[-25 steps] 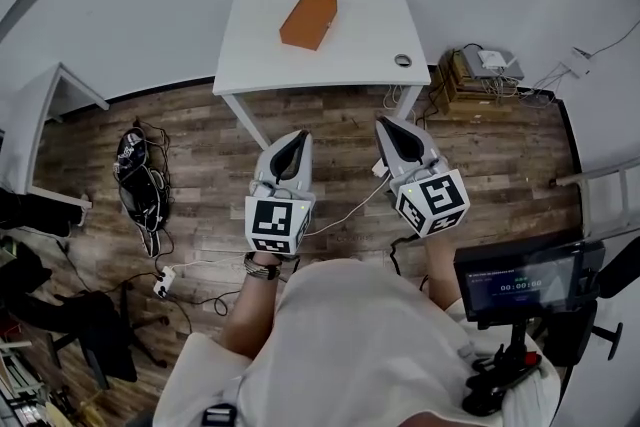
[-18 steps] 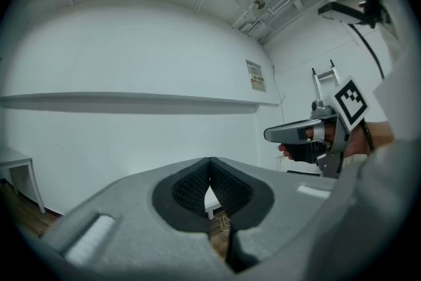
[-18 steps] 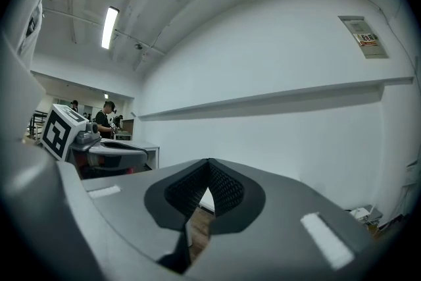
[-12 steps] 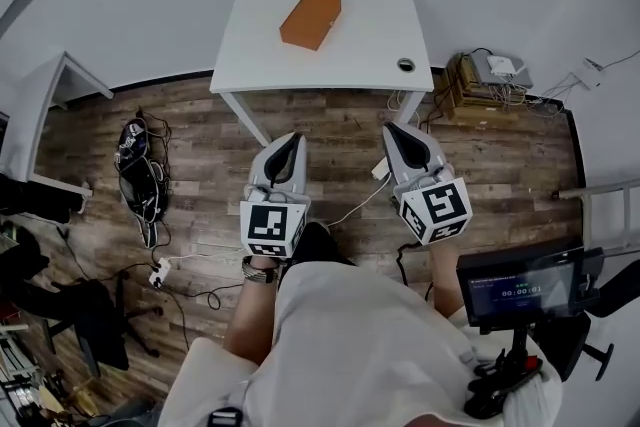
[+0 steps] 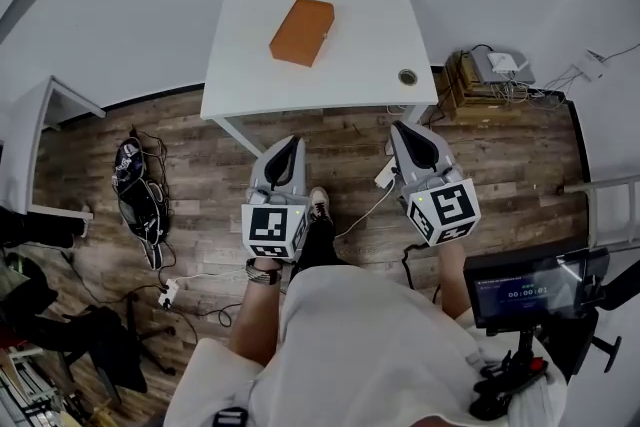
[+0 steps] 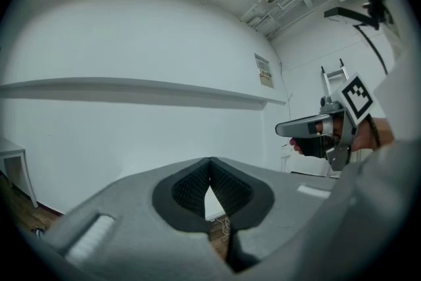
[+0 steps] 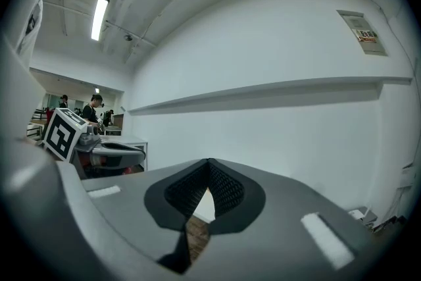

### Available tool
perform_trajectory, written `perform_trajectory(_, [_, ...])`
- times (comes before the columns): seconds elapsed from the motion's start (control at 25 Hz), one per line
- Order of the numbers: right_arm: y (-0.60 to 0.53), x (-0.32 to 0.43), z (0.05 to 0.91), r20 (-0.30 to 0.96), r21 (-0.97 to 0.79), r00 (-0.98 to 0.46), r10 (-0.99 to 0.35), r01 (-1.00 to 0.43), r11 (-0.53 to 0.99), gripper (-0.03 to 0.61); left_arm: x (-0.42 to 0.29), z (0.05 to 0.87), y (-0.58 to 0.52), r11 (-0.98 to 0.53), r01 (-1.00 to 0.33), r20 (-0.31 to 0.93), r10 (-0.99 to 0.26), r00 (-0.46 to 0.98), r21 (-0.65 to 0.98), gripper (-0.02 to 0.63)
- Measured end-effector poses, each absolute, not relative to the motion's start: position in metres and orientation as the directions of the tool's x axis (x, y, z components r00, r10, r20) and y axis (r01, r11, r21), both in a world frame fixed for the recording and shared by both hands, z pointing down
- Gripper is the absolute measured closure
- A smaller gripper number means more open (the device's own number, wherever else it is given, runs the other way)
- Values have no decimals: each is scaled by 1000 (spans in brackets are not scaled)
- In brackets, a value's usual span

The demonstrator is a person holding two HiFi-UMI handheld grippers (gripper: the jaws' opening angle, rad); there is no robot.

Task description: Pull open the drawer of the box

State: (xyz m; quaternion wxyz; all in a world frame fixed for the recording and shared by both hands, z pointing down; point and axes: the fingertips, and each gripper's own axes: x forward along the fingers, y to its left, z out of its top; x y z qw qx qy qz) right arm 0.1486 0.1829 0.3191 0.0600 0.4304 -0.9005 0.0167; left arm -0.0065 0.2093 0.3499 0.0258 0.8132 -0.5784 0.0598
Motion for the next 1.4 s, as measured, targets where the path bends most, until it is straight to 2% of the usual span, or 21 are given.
perform_trajectory(0.24, [94,115,338,147,-15,-588,-796,-806,592,577,-41,367,118,-374,-927,168,-916,364,-26,614])
perform_trajectory(0.64, [38,61,341,202,-19,-582,-788,-806,591,577,-70,365,60,-423,-906,172,-894,413,-25,614])
perform_trajectory(0.88, [-6,28,350,241,18,-582,-777,-797,603,577,-104,390,7,-428,-903,239,-875,421,24,614])
perform_trajectory(1.2, [-35,18,366,290,26,-565,-772,-802,597,577,-103,404,-26,-470,-883,274,-847,457,20,614])
perform_trajectory(1.28, [-41,16,371,293,33,-557,-777,-806,591,575,-103,410,-32,-481,-877,281,-839,465,16,588])
perform_trajectory(1.4, [-52,11,383,311,38,-557,-770,-802,596,575,-106,418,-44,-482,-876,293,-833,469,28,584])
